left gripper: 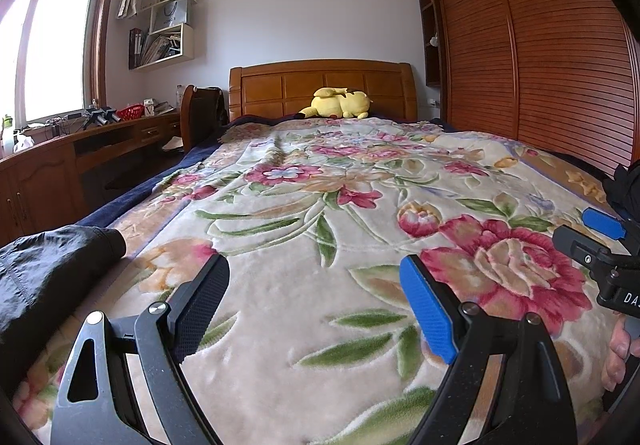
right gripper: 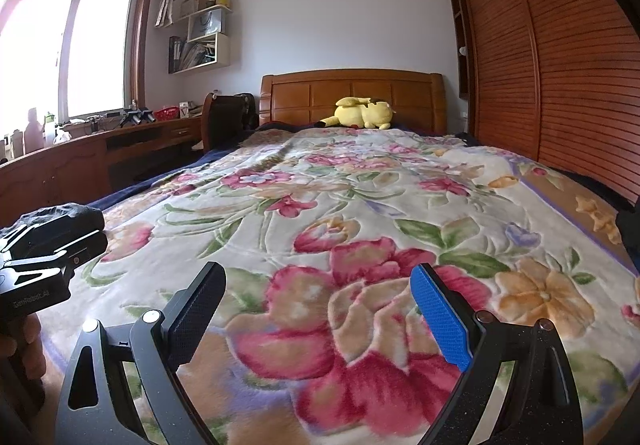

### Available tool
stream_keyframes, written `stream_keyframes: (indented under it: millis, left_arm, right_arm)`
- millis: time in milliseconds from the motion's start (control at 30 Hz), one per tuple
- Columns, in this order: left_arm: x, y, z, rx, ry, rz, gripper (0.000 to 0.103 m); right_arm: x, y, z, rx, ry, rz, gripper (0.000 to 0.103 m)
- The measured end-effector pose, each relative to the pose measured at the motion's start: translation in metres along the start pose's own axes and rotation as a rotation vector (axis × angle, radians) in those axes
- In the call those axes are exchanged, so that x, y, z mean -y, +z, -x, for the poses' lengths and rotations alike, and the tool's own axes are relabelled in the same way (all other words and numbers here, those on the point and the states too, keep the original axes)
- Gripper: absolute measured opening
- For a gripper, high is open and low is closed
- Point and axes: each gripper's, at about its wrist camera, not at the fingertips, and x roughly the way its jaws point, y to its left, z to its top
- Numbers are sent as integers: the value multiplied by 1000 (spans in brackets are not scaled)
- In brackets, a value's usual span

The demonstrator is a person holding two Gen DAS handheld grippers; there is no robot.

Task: Fold large clothes

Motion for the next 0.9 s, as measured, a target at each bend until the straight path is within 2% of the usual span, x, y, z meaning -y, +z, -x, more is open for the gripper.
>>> stream_keyframes:
  millis: [900]
  left_arm:
    - [0,-1,0,2,1,1,88]
  right_arm:
    - [-1,-1,0,5,-6,-4,94]
